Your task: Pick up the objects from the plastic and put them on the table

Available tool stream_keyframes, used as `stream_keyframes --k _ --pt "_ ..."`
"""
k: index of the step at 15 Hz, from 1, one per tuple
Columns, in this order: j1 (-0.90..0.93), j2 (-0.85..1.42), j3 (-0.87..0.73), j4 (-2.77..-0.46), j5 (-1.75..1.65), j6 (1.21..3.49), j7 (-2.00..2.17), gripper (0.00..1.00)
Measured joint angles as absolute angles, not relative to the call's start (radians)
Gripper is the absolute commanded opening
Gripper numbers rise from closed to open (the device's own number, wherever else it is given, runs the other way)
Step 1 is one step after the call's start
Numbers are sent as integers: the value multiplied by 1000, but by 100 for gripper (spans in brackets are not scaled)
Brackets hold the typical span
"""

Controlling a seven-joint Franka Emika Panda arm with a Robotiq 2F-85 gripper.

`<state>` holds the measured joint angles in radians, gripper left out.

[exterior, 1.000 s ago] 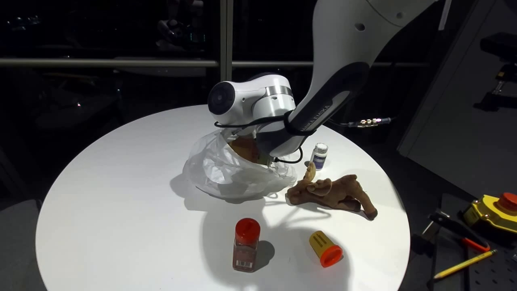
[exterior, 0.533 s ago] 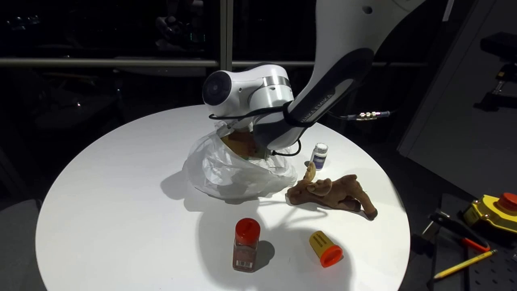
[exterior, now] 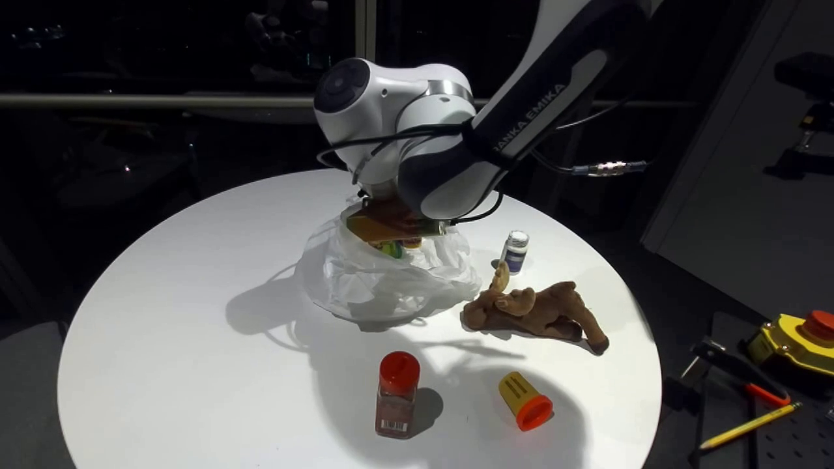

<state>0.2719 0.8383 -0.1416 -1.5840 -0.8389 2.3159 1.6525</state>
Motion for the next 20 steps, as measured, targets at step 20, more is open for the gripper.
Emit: stream_keyframes --k 20 --pt "222 291 58 -2127 -540 2272 1091 28"
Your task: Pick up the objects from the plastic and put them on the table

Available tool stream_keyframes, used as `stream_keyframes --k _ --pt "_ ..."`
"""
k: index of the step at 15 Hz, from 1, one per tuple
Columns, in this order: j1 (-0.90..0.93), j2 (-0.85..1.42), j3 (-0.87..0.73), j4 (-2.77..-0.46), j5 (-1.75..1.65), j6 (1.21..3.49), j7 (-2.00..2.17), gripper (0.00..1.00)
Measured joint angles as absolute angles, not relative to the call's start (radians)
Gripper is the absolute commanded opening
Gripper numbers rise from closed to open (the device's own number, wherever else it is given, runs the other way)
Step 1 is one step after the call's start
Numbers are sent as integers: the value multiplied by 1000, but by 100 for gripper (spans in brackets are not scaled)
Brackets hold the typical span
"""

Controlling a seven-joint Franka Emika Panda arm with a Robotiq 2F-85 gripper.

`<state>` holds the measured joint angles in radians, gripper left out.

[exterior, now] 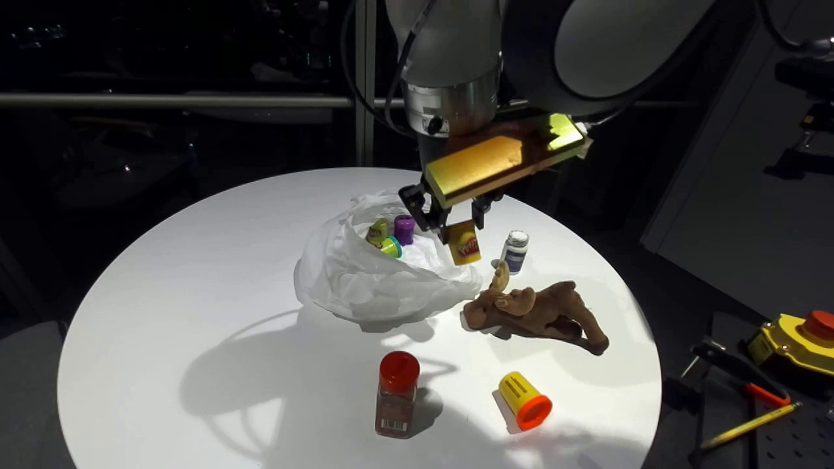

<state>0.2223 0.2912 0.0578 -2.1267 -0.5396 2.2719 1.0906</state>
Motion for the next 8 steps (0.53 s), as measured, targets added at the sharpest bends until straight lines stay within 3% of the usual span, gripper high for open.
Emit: stream_keyframes --k 8 --pt "228 393 50 -2225 -519 2497 1069 28"
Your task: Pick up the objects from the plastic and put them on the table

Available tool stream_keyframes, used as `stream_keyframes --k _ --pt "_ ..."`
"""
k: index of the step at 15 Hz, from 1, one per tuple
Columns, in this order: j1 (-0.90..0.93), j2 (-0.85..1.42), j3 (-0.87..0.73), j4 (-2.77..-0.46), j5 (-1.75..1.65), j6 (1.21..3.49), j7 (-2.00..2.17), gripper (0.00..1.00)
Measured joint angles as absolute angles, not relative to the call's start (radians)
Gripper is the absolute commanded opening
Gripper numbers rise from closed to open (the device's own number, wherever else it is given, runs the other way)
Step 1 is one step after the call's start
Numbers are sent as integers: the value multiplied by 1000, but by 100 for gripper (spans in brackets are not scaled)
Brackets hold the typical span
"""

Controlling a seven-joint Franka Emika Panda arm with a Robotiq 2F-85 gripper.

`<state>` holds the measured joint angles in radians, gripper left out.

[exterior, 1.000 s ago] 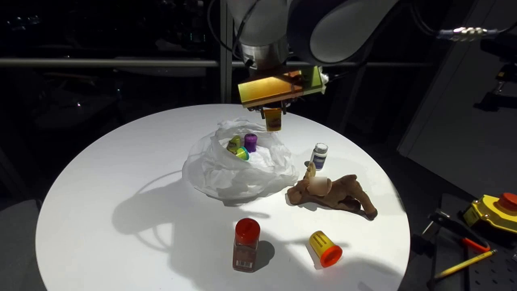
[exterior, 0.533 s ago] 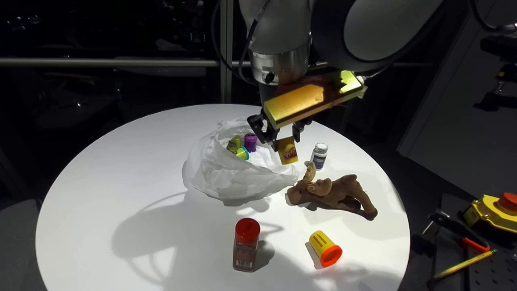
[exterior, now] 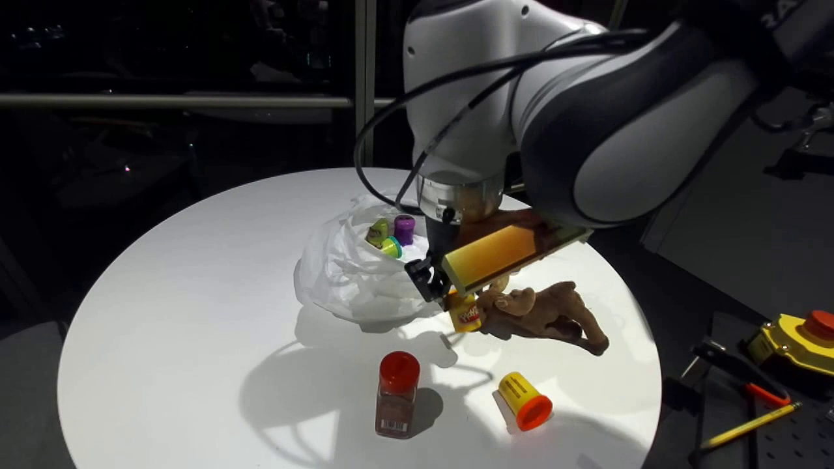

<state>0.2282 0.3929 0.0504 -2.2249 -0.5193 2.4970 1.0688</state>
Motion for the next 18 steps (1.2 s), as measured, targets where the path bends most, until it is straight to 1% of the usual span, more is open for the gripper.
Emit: stream_keyframes --k 6,7,8,9,11,18 --pt "262 480 35 -2241 -519 2571 1060 28" --pt "268 487 31 -2242 -519 2582 1058 78" --pt "274 493 27 -2243 -519 2593 1054 79" --pt "278 495 23 -2245 -518 2603 1050 84" --pt "285 495 15 -2247 -517 2621 1041 99" --pt "302 451 -50 -2238 -516 2660 1037 100"
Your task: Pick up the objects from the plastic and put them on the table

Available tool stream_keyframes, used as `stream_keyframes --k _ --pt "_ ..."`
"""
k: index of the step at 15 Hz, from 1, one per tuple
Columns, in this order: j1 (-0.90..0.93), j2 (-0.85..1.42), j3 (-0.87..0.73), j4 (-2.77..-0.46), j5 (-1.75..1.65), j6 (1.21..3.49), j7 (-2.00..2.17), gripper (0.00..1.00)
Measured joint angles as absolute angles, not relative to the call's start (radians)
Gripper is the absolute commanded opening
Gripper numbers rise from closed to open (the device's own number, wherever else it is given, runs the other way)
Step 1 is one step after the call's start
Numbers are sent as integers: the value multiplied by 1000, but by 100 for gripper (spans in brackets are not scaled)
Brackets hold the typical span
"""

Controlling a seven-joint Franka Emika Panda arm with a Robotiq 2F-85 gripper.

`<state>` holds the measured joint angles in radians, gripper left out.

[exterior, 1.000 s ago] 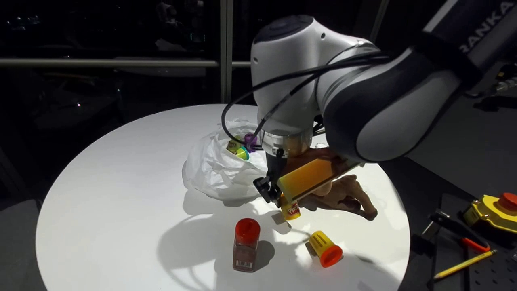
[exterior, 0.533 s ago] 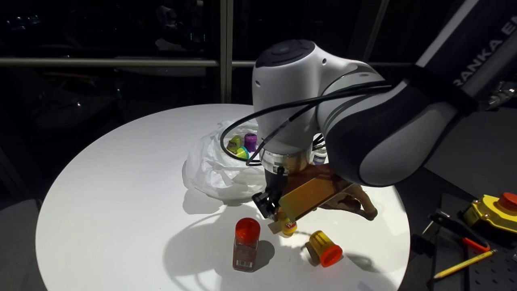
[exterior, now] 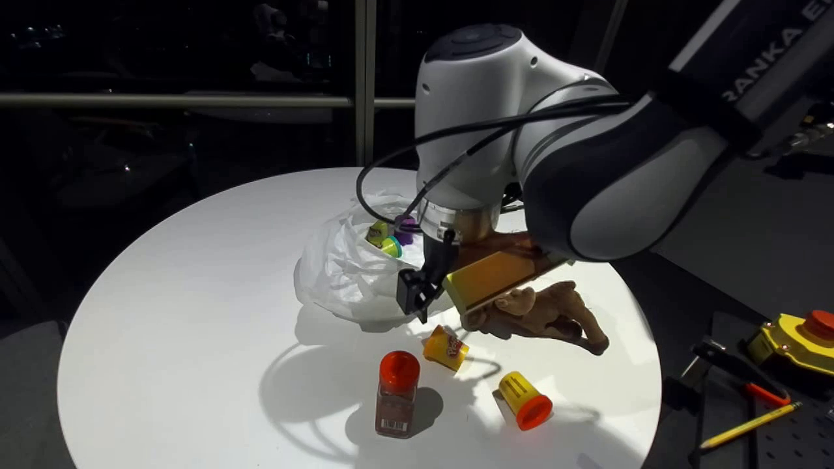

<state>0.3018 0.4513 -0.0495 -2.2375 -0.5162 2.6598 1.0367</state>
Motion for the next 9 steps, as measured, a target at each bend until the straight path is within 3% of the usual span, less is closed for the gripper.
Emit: stream_keyframes --k 4,9 --pt "266 395 -52 -2194 -400 2596 928 100" --pt "229 350 -63 -2018 -324 2263 832 100"
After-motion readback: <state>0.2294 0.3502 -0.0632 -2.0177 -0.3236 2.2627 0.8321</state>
